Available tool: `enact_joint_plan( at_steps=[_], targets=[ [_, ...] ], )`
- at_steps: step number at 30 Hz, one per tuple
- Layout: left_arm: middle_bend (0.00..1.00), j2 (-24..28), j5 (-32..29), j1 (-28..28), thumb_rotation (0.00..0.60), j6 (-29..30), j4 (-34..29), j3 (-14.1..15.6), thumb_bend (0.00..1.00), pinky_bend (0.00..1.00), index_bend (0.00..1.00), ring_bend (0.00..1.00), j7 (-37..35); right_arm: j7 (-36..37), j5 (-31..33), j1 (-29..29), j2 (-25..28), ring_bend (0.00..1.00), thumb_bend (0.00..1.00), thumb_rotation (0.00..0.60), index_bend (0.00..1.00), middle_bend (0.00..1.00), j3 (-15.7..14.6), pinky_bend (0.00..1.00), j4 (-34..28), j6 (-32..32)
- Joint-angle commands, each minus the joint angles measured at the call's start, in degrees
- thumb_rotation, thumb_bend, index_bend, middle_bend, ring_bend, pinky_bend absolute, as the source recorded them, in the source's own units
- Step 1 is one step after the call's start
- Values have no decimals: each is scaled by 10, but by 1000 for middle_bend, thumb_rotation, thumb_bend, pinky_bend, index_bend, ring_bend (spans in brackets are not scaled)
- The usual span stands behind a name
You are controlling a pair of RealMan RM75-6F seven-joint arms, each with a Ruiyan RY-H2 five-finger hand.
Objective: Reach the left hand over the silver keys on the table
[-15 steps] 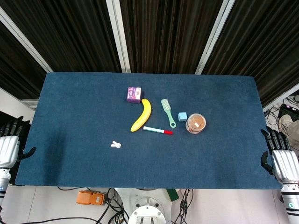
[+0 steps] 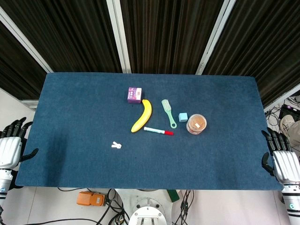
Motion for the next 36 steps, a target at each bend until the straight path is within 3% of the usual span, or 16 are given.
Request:
enact_joint_plan(
  at_steps=[1,10,22,36],
  targets=[
    [9,-1,22,-10,600,-9,-6,6,161,113,133,0,-10,-1,2,0,0,19,961,600,44,20,0,15,-2,-1],
    [12,-11,101,-89,600,-84,-6,14,161,113,142,0,-60,-7,10,0,1,19,961,600,51,20,1,14,-7,-6],
    [61,-63,164,-198,600,-187,-10,18,163,128,251,1,7,-3,16,2,5,19,960,600,64,20,1,12,-11,-15],
    [74,-161,162,-277,600,-251,36,16,164,131,322,3,13,4,21,5,7,19,961,600,73,20,2,12,-14,-26]
  ],
)
